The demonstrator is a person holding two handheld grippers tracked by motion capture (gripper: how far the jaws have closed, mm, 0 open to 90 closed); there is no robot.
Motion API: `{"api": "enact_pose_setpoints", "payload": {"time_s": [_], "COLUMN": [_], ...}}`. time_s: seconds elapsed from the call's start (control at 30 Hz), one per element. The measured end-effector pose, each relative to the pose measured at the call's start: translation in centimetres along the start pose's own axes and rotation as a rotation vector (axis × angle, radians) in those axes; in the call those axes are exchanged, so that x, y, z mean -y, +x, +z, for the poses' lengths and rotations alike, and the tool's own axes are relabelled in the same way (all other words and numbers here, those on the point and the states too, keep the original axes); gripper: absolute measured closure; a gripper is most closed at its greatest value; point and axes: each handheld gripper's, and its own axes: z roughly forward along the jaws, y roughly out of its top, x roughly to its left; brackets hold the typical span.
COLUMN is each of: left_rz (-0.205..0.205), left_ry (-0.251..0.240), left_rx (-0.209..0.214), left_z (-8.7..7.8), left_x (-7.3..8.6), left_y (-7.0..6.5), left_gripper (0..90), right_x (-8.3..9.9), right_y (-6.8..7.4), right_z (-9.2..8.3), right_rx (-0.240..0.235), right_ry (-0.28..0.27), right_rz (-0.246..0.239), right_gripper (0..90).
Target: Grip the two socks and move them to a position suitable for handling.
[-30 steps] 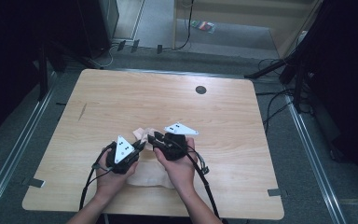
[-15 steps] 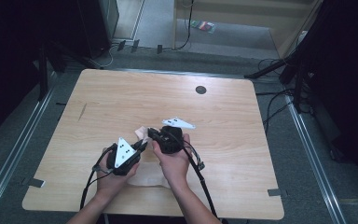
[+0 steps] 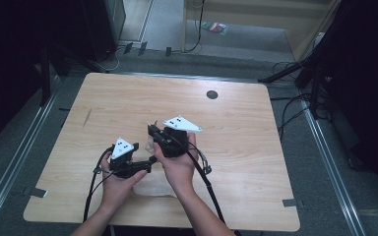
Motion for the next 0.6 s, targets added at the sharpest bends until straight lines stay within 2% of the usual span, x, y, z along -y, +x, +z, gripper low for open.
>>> {"api": "enact_pose_setpoints", "payload": {"time_s": [0.03,0.07,0.1,0.13,0.17,0.23,0.27,0.3,0.33,0.37,0.4,0.43,0.47,0.5,0.53,0.57,0.6], "left_rz": [-0.009,-0.003,-0.001,-0.001,0.008,0.065,0.086,0.104,0.130,0.171,0.200,0.228,0.272,0.338,0.338,0.374,0.384], "left_ry": [0.010,0.014,0.018,0.020,0.027,0.036,0.047,0.057,0.068,0.081,0.086,0.093,0.105,0.142,0.142,0.157,0.171], "left_rx": [0.010,-0.003,-0.034,-0.058,-0.088,-0.180,-0.193,-0.218,-0.240,-0.259,-0.276,-0.292,-0.300,-0.313,-0.313,-0.343,-0.345], "left_z": [0.2,0.3,0.4,0.5,0.5,0.4,0.3,0.2,0.1,0.1,0.1,0.3,0.5,1.0,1.0,1.3,1.4], "left_x": [0.0,0.0,0.0,0.0,0.0,0.1,0.2,0.3,0.3,0.3,0.4,0.4,0.5,0.8,0.8,1.1,1.2], "left_y": [0.2,0.4,0.7,1.0,1.6,2.4,2.9,3.1,3.3,3.5,3.5,3.3,3.0,2.4,2.4,2.0,2.0], "left_gripper": [16.6,21.3,28.1,34.3,44.0,68.0,86.3,89.4,89.4,90.0,90.0,90.0,90.0,88.3,85.5,85.5,81.8], "right_x": [-0.2,-0.5,-0.7,-0.9,-0.9,-0.9,-0.2,0.2,0.2,1.7,1.7,2.3,3.1,4.8,4.8,5.3,6.0], "right_y": [0.3,0.6,0.8,1.0,1.0,0.6,-0.6,-1.3,-1.3,-3.8,-3.8,-4.7,-5.9,-8.0,-8.0,-8.5,-9.3], "right_z": [-0.2,-0.4,-0.7,-1.0,-1.2,-1.8,-2.0,-2.0,-2.0,-1.8,-1.8,-1.7,-1.6,-1.4,-1.4,-1.3,-1.3], "right_rx": [-0.018,-0.038,-0.068,-0.078,-0.081,-0.058,-0.006,0.016,0.016,0.093,0.093,0.116,0.140,0.186,0.186,0.201,0.244], "right_ry": [-0.014,-0.025,-0.039,-0.049,-0.056,-0.057,-0.028,-0.011,-0.011,0.039,0.039,0.054,0.081,0.127,0.127,0.146,0.166], "right_rz": [-0.004,-0.002,-0.008,-0.006,-0.008,-0.023,-0.027,-0.019,-0.019,0.010,0.010,0.022,0.039,0.060,0.060,0.059,0.044], "right_gripper": [89.1,89.0,89.0,89.0,89.0,89.0,89.1,89.2,89.2,89.4,89.4,89.4,89.5,89.5,89.5,89.5,89.5]}}
